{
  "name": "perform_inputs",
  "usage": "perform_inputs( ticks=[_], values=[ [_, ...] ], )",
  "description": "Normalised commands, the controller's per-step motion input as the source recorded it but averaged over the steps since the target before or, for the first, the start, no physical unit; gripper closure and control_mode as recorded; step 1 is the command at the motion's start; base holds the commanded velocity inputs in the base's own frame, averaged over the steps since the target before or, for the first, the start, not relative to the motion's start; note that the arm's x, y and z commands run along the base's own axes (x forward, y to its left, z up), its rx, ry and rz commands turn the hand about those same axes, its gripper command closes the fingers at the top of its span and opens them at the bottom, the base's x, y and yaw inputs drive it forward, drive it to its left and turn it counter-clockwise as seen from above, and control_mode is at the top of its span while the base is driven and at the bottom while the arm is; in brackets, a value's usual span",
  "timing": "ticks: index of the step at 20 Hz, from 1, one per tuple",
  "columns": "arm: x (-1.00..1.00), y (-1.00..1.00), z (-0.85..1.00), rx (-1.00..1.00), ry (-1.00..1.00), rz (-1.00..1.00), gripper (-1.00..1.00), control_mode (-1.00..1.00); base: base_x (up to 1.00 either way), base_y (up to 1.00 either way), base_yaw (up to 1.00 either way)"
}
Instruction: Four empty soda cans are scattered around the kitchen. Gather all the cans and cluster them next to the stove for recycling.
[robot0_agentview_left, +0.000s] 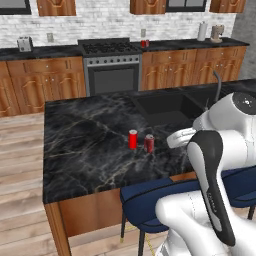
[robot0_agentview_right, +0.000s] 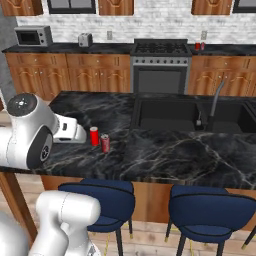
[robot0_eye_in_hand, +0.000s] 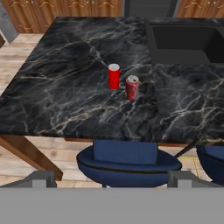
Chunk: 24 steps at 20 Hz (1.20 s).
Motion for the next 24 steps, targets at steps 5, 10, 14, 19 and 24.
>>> perform_inputs(
  ticks=[5, 10, 14, 19, 24],
  values=[
    [0.33, -0.12, -0.04, 0.0, 0.0, 0.0, -1.0, -1.0, 0.0, 0.0, 0.0],
    [0.14, 0.0, -0.12, 0.0, 0.01, 0.0, -1.0, -1.0, 0.0, 0.0, 0.0],
    [0.03, 0.0, -0.02, 0.0, 0.02, -0.01, -1.0, -1.0, 0.0, 0.0, 0.0],
    [0.03, 0.0, -0.04, 0.0, 0.04, 0.0, -1.0, -1.0, 0.0, 0.0, 0.0],
    [0.18, 0.0, -0.05, 0.0, 0.03, -0.02, -1.0, -1.0, 0.0, 0.0, 0.0]
  ],
)
